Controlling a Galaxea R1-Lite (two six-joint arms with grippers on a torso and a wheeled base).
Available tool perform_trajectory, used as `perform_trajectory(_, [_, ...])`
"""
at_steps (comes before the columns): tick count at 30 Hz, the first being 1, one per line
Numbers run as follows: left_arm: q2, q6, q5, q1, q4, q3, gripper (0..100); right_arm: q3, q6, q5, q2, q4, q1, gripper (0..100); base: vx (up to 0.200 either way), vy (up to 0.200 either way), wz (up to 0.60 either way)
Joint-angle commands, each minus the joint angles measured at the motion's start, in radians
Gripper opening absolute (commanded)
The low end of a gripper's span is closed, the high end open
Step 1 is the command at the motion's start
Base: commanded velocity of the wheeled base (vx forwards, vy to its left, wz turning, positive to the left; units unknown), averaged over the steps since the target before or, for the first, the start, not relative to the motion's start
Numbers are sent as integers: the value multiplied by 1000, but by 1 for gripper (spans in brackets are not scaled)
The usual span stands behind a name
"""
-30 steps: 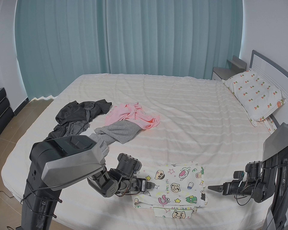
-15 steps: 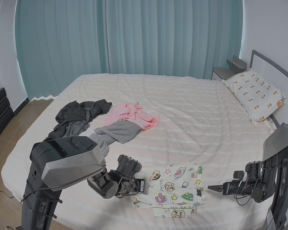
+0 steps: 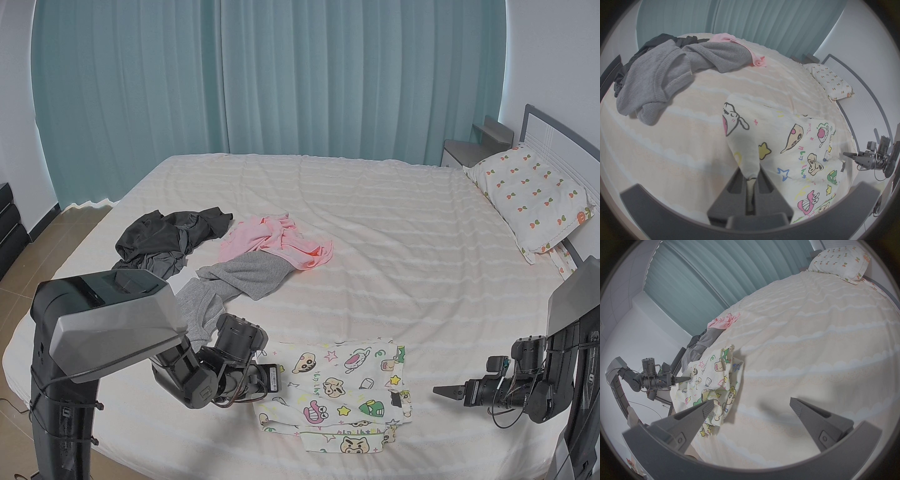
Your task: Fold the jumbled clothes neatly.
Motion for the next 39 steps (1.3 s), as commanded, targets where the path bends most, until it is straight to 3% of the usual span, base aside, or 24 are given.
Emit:
perform_trajectory(1, [-49, -1, -3, 101, -100, 104, 0, 0, 1, 1, 3, 0, 0, 100, 0, 0, 0])
perform_trajectory(6, [-65, -1, -23, 192, -183, 193, 0, 0, 1, 1, 4, 0, 0, 100, 0, 0, 0])
perform_trajectory(7, [-74, -1, -46, 247, -228, 234, 0, -2, 1, 1, 4, 0, 0, 100, 0, 0, 0])
perform_trajectory(10, [-79, 0, -73, 301, -263, 267, 0, 0, 1, 1, 4, 0, 0, 100, 0, 0, 0])
perform_trajectory(16, [-72, 2, -141, 488, -335, 313, 0, 0, 1, 1, 4, 1, 0, 100, 0, 0, 0])
perform_trajectory(28, [-69, 3, -193, 560, -338, 302, 0, -3, 1, 1, 4, 1, 0, 100, 0, 0, 0])
perform_trajectory(29, [-68, -1, -194, 561, -340, 297, 100, -3, 1, 1, 1, 0, 0, 100, 0, 0, 0])
perform_trajectory(34, [-83, -30, -193, 565, -347, 299, 100, -12, 8, -2, -43, 0, 1, 100, 0, 0, 0])
perform_trajectory(39, [-154, -52, -194, 632, -399, 314, 100, 3, 24, -4, -194, 0, 1, 100, 0, 0, 0])
